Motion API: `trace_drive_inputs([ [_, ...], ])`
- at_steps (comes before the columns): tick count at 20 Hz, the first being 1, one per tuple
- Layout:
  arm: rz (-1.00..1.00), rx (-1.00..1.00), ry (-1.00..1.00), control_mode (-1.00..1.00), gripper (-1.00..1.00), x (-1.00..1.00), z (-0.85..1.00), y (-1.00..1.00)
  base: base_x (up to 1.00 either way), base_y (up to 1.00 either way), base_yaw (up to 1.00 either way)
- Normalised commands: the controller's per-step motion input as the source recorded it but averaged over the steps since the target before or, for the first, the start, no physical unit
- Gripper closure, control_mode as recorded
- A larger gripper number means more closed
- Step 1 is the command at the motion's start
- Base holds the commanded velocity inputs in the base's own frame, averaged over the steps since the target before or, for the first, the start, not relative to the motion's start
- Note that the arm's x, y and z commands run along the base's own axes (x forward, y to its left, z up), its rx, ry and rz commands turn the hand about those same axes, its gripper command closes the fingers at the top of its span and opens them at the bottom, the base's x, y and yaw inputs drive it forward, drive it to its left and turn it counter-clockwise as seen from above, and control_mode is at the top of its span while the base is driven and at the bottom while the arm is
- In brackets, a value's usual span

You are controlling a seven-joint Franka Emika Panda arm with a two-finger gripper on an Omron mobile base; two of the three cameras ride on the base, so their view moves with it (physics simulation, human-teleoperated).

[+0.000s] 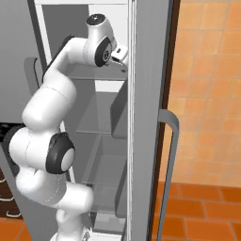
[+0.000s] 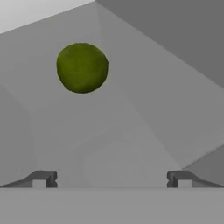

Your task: Place one lime and one chicken drumstick in each tupperware on the nearby counter, to pack two identical lunches.

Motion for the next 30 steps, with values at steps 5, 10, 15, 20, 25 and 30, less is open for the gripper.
trace_drive_inputs([
  [5, 0.0, 0.0, 0.0, -1.0, -1.0, 0.89, -0.15, 0.0, 0.0, 0.0, 0.0],
  [10, 0.0, 0.0, 0.0, -1.0, -1.0, 0.79, -0.11, 0.0, 0.0, 0.0, 0.0],
  [15, 0.0, 0.0, 0.0, -1.0, -1.0, 0.71, -0.11, -0.02, 0.0, 0.0, 0.0],
  [20, 0.0, 0.0, -0.01, -1.0, -1.0, 0.65, -0.13, -0.1, 0.0, 0.0, 0.0],
  [25, 0.01, -0.02, -0.03, -1.0, 1.0, 0.11, -0.63, 0.0, 0.0, 0.0, 0.0],
  [30, 0.0, -0.01, -0.25, -1.0, 1.0, -0.07, -0.96, 0.0, 0.0, 0.0, 0.0],
])
